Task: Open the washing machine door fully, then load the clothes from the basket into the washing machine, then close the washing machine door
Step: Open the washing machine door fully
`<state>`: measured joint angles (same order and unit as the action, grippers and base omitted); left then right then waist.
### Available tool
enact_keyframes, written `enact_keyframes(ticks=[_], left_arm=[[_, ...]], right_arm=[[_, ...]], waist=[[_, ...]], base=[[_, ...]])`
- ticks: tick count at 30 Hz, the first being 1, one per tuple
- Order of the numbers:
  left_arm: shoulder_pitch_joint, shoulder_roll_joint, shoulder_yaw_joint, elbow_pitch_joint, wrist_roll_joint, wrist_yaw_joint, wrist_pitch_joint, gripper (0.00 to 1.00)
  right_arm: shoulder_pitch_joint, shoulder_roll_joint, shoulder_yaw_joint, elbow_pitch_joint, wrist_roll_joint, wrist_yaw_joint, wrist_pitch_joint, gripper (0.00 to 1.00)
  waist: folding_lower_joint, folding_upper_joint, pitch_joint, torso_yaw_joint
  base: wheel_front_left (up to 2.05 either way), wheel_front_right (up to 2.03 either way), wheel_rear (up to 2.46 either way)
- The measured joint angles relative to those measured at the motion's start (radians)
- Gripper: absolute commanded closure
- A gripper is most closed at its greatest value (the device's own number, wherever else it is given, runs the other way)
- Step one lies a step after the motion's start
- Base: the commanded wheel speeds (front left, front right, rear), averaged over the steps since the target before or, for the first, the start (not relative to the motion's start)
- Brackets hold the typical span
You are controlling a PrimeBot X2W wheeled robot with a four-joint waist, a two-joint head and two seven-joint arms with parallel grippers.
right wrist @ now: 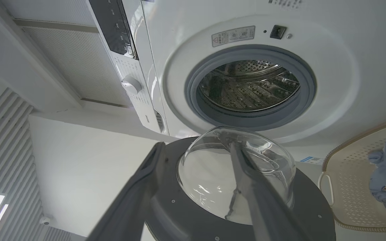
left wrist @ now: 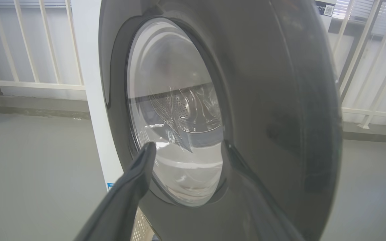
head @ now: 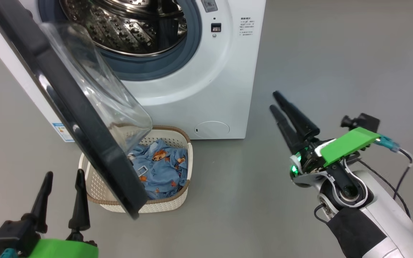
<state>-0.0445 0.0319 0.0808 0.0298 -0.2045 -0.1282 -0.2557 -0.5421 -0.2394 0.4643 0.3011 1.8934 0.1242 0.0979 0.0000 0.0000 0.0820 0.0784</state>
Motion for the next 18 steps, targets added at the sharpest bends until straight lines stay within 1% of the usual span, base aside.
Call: enact_keyframes(ticks=[4, 7, 12, 15, 18], left_arm=[[0.006, 0.000, 0.005, 0.000, -0.002, 0.000, 0.000, 0.00], [0.006, 0.000, 0.009, -0.001, -0.003, 0.000, 0.000, 0.00], [0.007, 0.000, 0.016, -0.003, -0.003, 0.000, 0.000, 0.00], [0.019, 0.000, 0.018, -0.008, -0.003, 0.000, 0.000, 0.00], [0.030, 0.000, 0.023, -0.009, -0.003, 0.000, 0.000, 0.00]], right_arm=[[0.019, 0.023, -0.057, -0.028, -0.097, 0.000, -0.072, 0.00], [0.032, 0.019, -0.062, -0.049, -0.219, 0.000, -0.143, 0.00], [0.034, -0.011, -0.034, -0.047, -0.430, 0.000, -0.289, 0.00], [0.038, -0.031, -0.017, -0.032, -0.537, 0.000, -0.334, 0.00], [0.061, -0.044, -0.025, -0.003, -0.647, 0.000, -0.348, 0.00]], waist=[[0.0000, 0.0000, -0.005, -0.005], [0.0000, 0.0000, -0.008, -0.009], [0.0000, 0.0000, -0.013, -0.015], [0.0000, 0.0000, -0.017, -0.020], [0.0000, 0.0000, -0.020, -0.026]], base=[[0.00, 0.00, 0.00], [0.00, 0.00, 0.00], [0.00, 0.00, 0.00], [0.00, 0.00, 0.00], [0.00, 0.00, 0.00]])
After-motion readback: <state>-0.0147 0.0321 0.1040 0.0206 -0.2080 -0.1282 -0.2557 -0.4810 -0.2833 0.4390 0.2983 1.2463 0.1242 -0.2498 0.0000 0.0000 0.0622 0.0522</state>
